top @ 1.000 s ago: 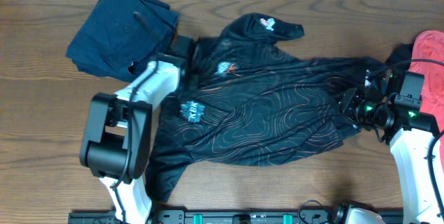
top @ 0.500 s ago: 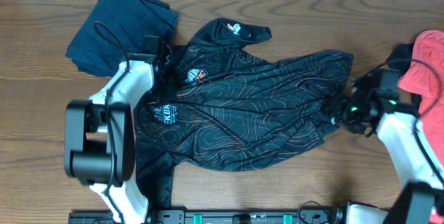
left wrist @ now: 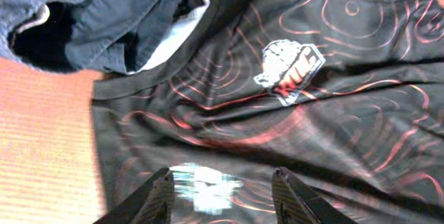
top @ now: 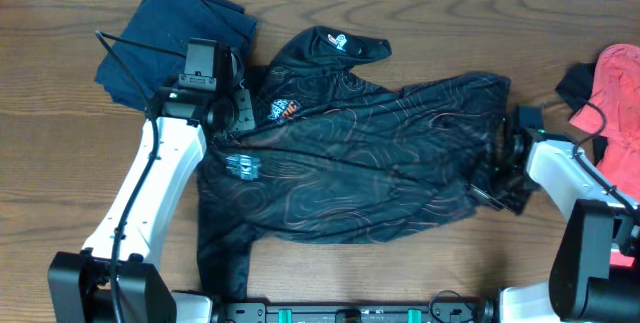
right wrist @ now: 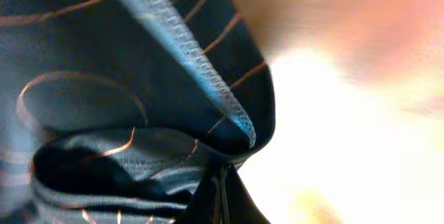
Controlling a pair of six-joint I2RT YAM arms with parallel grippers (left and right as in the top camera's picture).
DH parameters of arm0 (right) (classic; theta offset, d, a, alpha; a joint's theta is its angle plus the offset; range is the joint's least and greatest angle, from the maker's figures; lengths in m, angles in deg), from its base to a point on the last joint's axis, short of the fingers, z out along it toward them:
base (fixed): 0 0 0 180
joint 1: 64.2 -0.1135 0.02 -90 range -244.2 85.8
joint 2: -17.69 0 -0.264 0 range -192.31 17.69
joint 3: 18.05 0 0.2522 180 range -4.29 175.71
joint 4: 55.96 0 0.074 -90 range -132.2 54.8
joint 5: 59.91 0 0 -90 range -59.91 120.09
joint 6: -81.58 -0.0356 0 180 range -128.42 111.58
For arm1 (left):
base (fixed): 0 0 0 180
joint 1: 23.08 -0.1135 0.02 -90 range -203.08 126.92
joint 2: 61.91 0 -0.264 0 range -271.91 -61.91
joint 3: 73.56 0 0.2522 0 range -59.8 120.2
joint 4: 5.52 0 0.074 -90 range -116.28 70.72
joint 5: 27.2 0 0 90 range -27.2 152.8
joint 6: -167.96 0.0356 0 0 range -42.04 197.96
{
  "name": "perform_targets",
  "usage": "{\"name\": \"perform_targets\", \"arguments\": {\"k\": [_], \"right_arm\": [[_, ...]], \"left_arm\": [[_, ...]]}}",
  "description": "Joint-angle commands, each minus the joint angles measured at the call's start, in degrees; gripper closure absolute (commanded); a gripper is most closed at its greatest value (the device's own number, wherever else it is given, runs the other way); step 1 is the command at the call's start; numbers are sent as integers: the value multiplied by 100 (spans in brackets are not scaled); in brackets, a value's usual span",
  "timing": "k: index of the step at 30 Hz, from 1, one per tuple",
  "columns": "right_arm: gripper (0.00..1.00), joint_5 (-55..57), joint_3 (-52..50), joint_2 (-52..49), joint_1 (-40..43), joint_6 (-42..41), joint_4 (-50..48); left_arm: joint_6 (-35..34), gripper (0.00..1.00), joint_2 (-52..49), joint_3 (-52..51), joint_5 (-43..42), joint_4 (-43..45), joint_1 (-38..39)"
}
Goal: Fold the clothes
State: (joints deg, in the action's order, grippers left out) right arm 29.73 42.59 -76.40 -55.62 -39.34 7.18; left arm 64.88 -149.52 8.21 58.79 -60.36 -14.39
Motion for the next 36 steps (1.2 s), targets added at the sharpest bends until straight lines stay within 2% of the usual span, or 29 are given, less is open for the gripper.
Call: {"name": "perform_targets", "arguments": {"k": [1, 4, 8, 10, 12, 13, 18, 23, 27, 29, 33, 36], "right_arm": [[99, 1279, -227, -133, 487, -442, 177], [98, 1231, -227, 46, 872, -442, 313], [77, 979, -227, 271, 1174, -435, 337], [73, 765, -225, 411, 1255, -411, 330], [71, 544, -199, 581, 1292, -249, 293], [71, 426, -166, 699, 1294, -149, 267], [72, -479, 7, 1462, 1294, 251, 33], [70, -1504, 7, 2225, 1255, 363, -804], [69, -2020, 4, 2319, 1113, 721, -1674], [69, -2356, 4, 2271, 1005, 846, -1908], [67, -2498, 4, 2190, 743, 946, -1980], [67, -2516, 4, 2179, 544, 1088, -1864]], "left_arm": [[55, 52, 0, 26, -15, -68, -2], [55, 52, 0, 26, -15, -66, 28], [57, 52, 0, 26, -24, -55, 142], [153, 51, -2, 26, -190, -4, 251], [372, 51, -15, 26, -424, 90, 387], [450, 47, -17, 26, -442, 138, 479], [765, 42, -85, 26, -439, 568, 817], [1263, 41, -345, 26, -439, 1499, 1045], [1318, 41, -929, 26, -509, 2216, 1058], [1561, 41, -1320, 26, -778, 2667, 1058], [1613, 44, -1998, 28, -841, 3578, 1058], [1652, 56, -2415, 28, -835, 4177, 1049]]}}
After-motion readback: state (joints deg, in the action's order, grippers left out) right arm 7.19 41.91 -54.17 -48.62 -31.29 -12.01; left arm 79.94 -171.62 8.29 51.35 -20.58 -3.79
